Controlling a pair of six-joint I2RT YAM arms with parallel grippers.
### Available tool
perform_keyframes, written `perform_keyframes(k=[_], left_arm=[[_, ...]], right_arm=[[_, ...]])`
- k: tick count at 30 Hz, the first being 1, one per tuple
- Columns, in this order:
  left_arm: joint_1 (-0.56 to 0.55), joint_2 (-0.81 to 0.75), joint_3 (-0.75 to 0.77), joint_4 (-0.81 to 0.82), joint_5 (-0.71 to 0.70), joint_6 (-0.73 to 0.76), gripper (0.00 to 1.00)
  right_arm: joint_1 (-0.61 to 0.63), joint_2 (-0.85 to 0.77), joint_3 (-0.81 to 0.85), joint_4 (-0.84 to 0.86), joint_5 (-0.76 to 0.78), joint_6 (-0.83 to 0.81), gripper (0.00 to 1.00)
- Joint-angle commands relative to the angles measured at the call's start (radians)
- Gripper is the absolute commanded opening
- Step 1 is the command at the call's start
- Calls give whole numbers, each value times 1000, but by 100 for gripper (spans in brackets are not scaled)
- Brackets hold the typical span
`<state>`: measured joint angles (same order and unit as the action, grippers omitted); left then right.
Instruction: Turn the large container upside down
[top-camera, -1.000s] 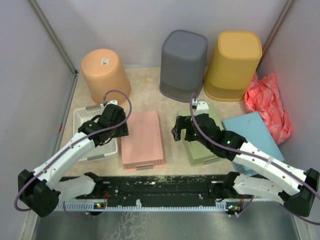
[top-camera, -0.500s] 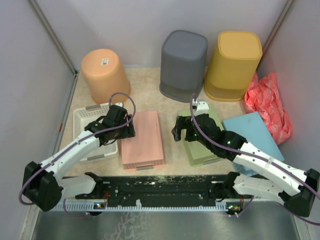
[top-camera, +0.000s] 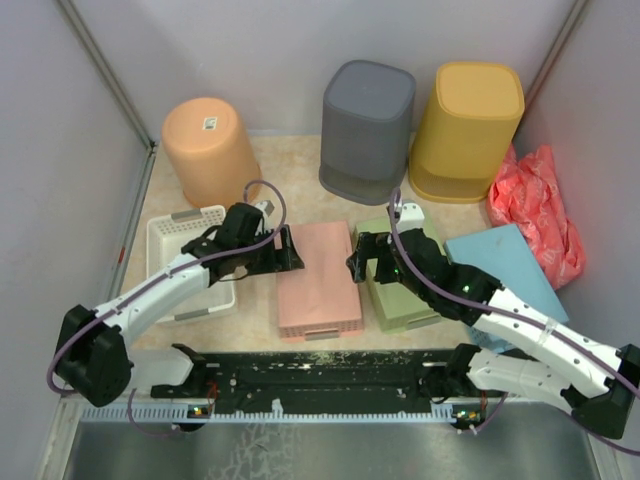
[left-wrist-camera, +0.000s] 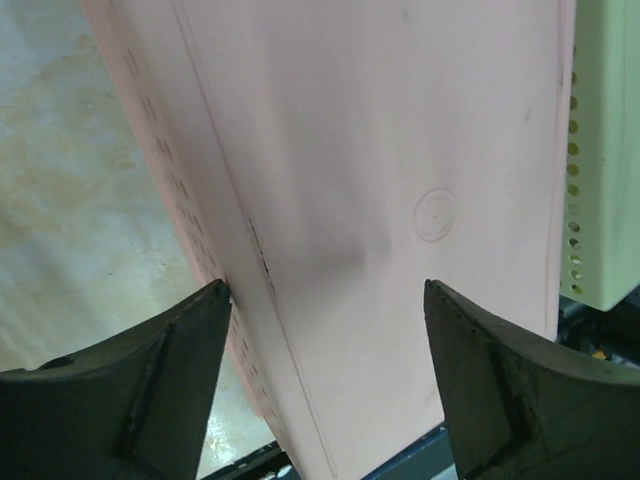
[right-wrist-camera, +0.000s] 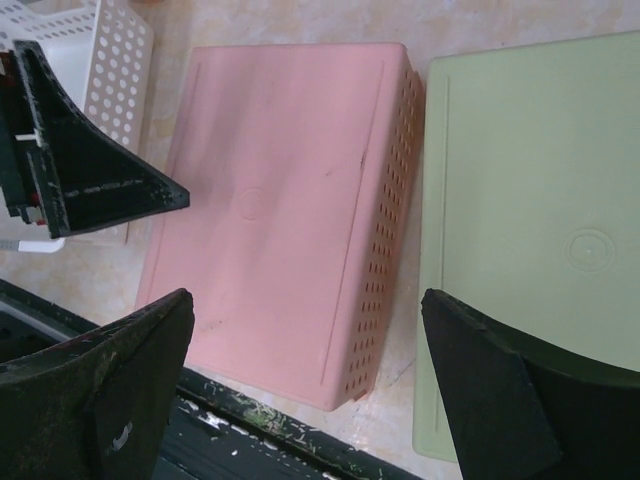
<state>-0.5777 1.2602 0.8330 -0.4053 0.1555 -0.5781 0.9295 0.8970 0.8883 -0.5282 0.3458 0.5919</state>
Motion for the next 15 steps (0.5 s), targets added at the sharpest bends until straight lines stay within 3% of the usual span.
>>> perform_keyframes(k=[1,3,8,11,15], left_arm=[[27,-75,119,-54,-48,22,93],[103,-106,169,-156,-109,47,95],[225,-86,263,-446,-482,90,99],[296,-56,211,-418,-447,119,99],[320,-13,121,-318,-373,114,83]], right_arm=[[8,-49,3,-8,34,-1,96],[8,-58,1,-23,41,-1,96],[9,-79,-25,-6,34,3,96],[8,-67,-28,2,19,2,96],[8,-58,-12,-2,12,-3,96]])
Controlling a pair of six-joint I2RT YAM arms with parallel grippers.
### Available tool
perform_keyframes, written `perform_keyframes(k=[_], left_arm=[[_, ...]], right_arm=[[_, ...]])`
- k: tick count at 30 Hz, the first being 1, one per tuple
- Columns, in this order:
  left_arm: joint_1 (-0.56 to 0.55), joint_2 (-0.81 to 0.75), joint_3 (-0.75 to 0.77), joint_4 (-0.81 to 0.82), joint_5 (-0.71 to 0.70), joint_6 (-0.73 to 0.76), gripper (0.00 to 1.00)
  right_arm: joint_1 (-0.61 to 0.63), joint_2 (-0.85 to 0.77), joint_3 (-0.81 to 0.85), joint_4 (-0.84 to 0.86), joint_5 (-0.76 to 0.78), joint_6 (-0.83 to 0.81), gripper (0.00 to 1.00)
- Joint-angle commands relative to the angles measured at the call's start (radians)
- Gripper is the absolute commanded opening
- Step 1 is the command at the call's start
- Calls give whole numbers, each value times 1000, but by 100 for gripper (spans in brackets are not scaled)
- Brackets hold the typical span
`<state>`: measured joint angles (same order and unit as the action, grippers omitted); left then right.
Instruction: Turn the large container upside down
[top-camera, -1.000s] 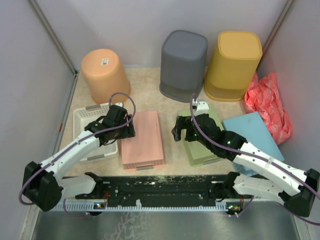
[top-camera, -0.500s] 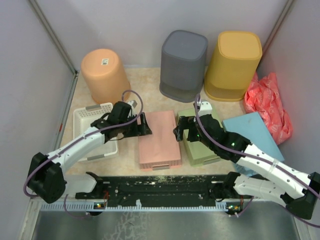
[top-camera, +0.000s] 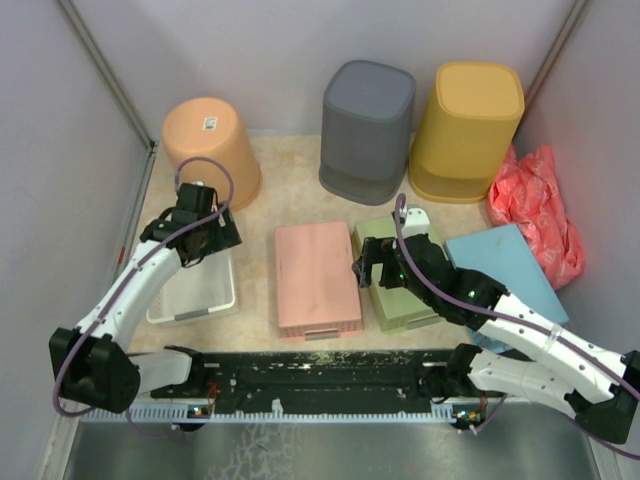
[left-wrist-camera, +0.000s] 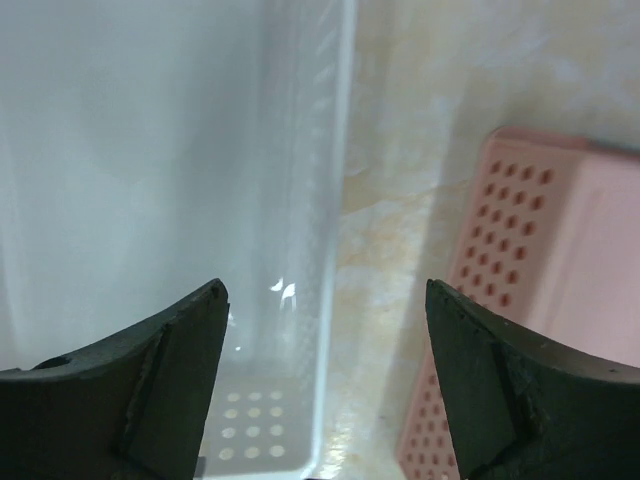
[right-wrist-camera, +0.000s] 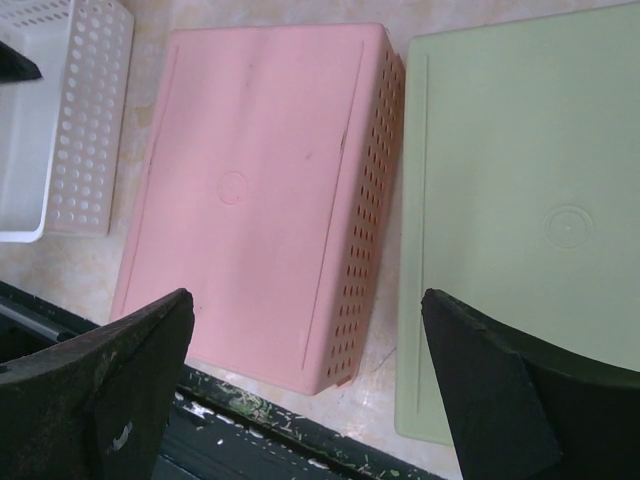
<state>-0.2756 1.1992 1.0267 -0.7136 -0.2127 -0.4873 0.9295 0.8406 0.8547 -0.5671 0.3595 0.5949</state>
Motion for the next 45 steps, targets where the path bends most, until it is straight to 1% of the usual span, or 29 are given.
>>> perform_keyframes(k=[1,4,7,9,11,12,13,15,17,21,25,28,31,32,34,36,39,42,45], left_arm=[[18,58,-84,3,-6,18,77],[19,86,-125,58,0,22,59],[19,130,-122,78,43,28,43],[19,154,-84,42,81,20,28],[19,142,-34,8,138,21,9],[19,120,-4,-10,176,23,2],[19,87,25,-22,216,27,0],[20,12,73,-17,299,38,0],[43,-56,99,14,423,44,0],[124,-82,143,-8,648,40,0],[235,-132,56,99,949,-13,0],[318,-161,1,192,1127,-64,0],[399,-174,-78,322,1308,-161,0],[419,-174,-103,362,1349,-190,0],[470,-168,-146,409,1417,-233,0],[508,-160,-181,423,1458,-242,0],[527,-152,-241,451,1440,-247,0],[566,-119,-311,436,1424,-211,0],[607,-86,-345,391,1404,-156,0]], right_arm=[[8,-4,25,31,2,-12,96],[8,-15,24,14,23,-20,96],[8,-16,28,9,21,-26,96],[9,-12,34,6,22,-25,96],[8,-14,36,7,27,-24,96],[8,-16,36,7,28,-21,96],[8,-18,36,7,30,-20,96],[8,-20,33,7,37,-19,96],[8,-17,29,13,37,-19,96],[8,0,34,26,18,-35,96],[8,1,40,25,10,-35,96],[8,-12,38,18,15,-35,96],[8,-21,29,14,17,-33,96],[9,-21,27,13,18,-33,96],[8,-19,26,13,16,-32,96],[8,-17,26,15,14,-31,96],[8,-18,26,15,12,-29,96],[9,-19,27,14,12,-32,96],[8,-18,30,7,12,-37,96]])
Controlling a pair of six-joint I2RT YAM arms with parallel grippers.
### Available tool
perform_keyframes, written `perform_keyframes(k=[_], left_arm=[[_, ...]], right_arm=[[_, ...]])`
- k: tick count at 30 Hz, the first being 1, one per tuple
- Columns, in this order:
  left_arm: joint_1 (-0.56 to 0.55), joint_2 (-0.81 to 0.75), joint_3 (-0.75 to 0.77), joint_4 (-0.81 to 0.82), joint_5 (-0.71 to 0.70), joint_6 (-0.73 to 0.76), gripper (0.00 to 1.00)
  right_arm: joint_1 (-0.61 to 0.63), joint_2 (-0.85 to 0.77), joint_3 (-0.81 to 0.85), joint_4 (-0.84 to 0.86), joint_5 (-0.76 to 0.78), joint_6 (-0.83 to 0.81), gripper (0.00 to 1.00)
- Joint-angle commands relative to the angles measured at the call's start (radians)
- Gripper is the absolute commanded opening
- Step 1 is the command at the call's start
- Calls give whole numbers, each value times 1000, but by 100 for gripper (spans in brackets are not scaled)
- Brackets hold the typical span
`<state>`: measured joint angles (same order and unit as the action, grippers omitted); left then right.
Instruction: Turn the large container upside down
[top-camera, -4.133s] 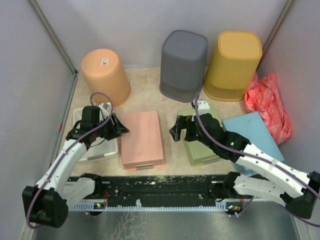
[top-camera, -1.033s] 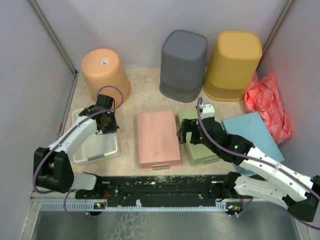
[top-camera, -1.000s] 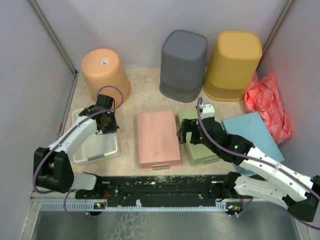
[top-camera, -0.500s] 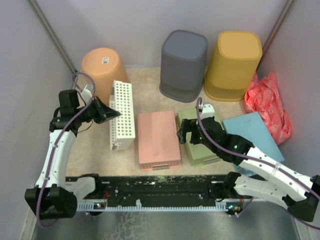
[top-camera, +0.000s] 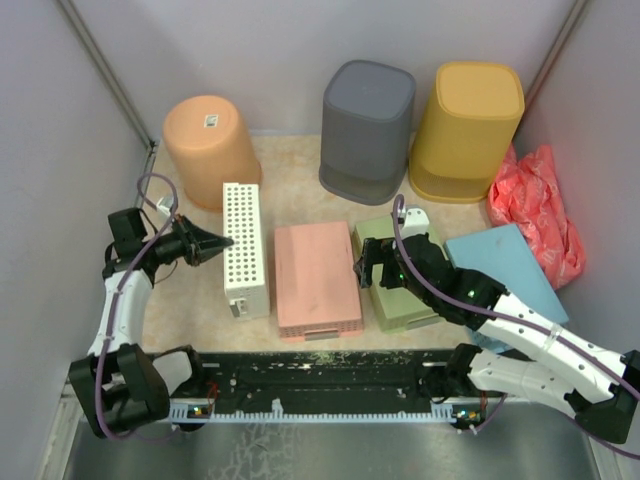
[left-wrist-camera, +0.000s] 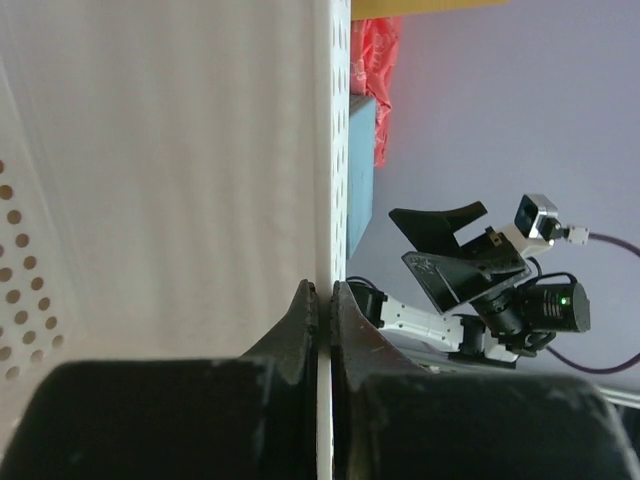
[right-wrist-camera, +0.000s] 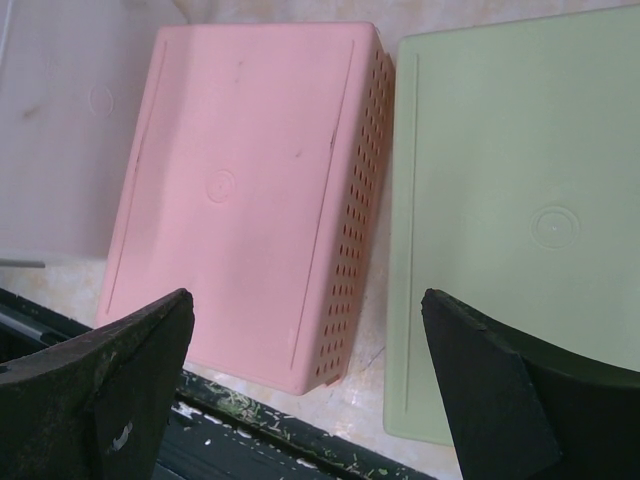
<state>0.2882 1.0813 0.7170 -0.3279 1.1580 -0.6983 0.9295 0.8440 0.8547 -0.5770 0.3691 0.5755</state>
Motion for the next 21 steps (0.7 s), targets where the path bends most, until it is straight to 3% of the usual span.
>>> perform_keyframes(k=[1,9,12,16,21], left_arm=[[54,35,-32,-27,5,89,0],[73,28,135,-406,-463,363,2],[72,2,167,-478,-671,394,18],[72,-43,187,-542,-924,402,32],[72,-75,163,-549,-1063,353,35]], right_arm=[[9,-22,32,14,2,-19,96],[8,-29,28,10,-4,-29,96],[8,-20,30,11,-16,-40,96],[9,-7,42,11,-19,-55,96],[9,6,47,23,-27,-64,96]])
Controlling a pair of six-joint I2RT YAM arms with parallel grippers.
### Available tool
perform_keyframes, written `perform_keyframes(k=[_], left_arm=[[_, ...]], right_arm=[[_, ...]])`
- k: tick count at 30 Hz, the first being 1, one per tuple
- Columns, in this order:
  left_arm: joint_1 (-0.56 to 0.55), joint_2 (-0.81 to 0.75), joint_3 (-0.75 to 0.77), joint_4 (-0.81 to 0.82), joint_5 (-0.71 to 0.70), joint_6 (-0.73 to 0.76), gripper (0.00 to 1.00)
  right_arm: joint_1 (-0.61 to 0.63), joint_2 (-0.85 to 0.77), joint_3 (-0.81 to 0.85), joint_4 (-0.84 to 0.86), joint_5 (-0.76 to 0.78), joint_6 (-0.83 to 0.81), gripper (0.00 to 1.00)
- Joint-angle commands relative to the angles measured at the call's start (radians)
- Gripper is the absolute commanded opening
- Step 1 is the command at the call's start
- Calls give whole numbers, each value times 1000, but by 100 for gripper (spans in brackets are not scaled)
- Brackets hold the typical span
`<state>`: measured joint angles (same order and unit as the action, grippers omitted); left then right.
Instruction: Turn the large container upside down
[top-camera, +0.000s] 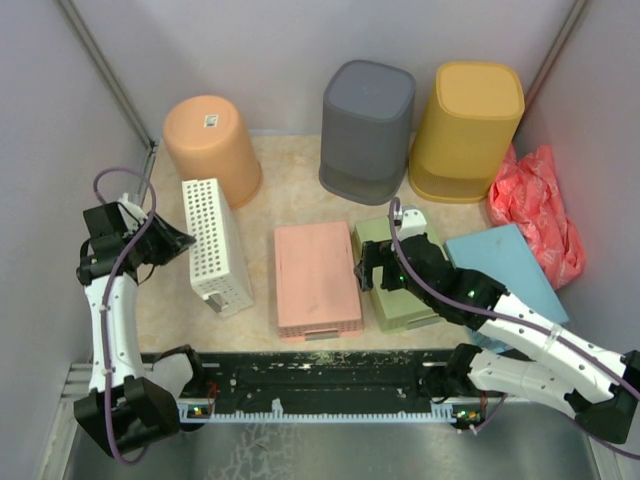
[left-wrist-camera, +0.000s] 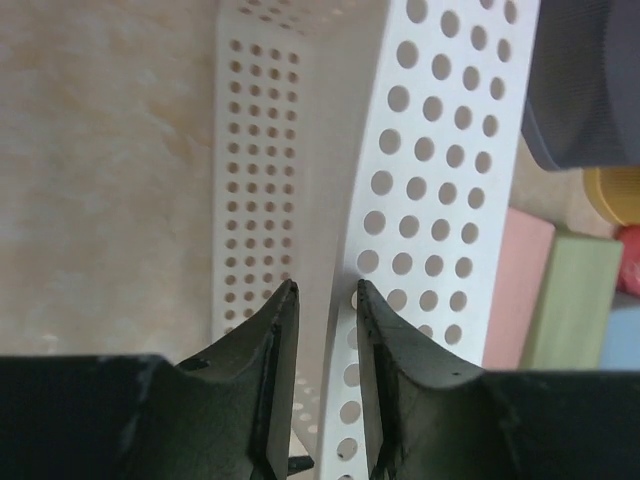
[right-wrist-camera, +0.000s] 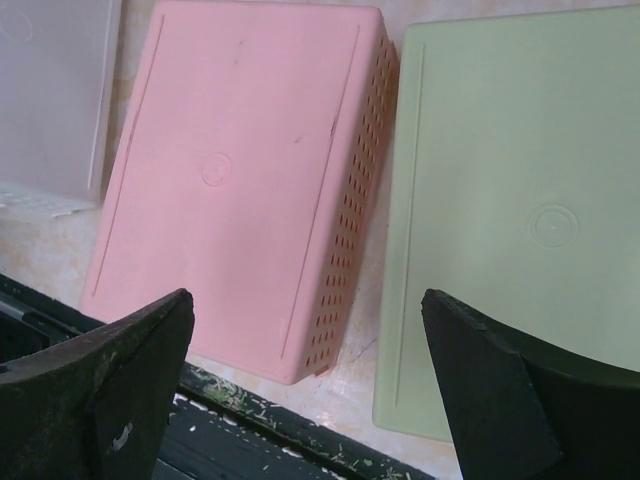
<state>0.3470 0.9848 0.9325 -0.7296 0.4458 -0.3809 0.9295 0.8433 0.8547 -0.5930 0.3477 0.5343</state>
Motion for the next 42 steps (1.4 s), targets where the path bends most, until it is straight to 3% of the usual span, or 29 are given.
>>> perform_keyframes(k=[1,2,3,4,11,20,23,28,31,35,42], left_arm=[[14,22,-46,-158,-375,23,35],[14,21,-42,-161,-392,16,45],[14,22,-39,-164,-399,14,69],[14,22,-38,-165,-408,10,80],[14,18,-43,-165,-434,-15,83],[17,14,-8,-224,-581,-111,80],[17,-17,40,-211,-493,-72,79],[-15,-107,127,-112,-193,-5,87],[-122,-120,180,-106,-229,-16,99],[-421,-95,219,-104,-387,-84,100],[-946,55,213,-37,-695,-193,100]], right_arm=[[8,9,48,40,-8,-21,96],[8,11,49,41,-11,-22,96],[8,11,48,42,-13,-21,96],[8,10,49,42,-13,-19,96],[8,-3,42,32,-10,-13,96],[8,-20,40,19,1,-12,96],[8,-19,36,23,3,-13,96],[8,-4,49,23,32,-30,97],[-1,20,76,2,93,-42,98],[-114,55,113,-41,122,-47,99],[-449,74,166,-124,-35,-12,99]])
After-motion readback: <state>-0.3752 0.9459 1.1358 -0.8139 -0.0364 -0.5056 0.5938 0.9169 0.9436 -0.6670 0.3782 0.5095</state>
